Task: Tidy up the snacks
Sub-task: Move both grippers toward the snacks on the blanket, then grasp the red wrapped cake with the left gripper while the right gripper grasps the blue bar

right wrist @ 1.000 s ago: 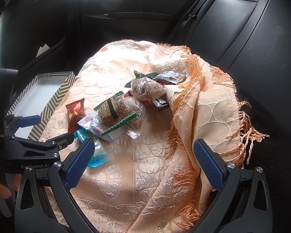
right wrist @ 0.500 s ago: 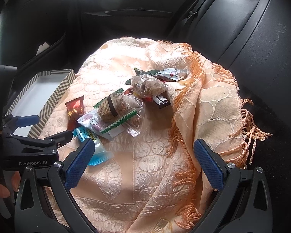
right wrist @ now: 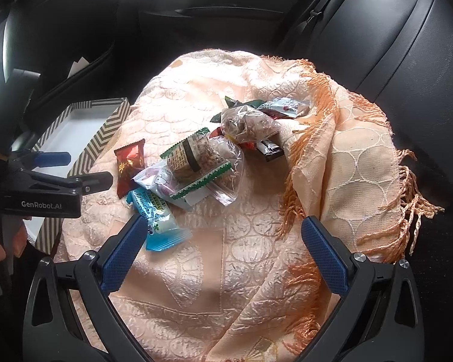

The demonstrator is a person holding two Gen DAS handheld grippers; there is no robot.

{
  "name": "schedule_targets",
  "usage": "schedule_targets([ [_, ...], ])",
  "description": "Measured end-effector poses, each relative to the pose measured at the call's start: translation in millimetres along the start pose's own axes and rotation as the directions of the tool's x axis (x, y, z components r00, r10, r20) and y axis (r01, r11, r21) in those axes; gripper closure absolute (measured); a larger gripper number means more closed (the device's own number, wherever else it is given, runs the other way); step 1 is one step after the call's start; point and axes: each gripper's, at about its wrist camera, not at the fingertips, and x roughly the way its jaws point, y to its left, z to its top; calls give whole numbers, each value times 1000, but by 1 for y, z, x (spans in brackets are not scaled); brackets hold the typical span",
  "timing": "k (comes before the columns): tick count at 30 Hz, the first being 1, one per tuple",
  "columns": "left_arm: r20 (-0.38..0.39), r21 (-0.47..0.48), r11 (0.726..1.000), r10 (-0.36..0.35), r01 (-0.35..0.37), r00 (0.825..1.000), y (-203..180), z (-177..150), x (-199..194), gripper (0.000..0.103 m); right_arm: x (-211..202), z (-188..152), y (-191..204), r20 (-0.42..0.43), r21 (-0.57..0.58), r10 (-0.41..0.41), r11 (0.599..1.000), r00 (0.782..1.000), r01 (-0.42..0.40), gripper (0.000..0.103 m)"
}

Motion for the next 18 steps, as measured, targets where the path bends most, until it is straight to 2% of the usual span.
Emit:
schedule_targets([
  [5,-14,-123,992,2,-3,1000,3,9,11,0,6,-1,7,-23,-23,20,1000,1000,-20,1],
  [18,-47,-144,987,65,-71,997,-7,22,26,0,21,1,20,-72,-55,108,992,992,-112,1],
])
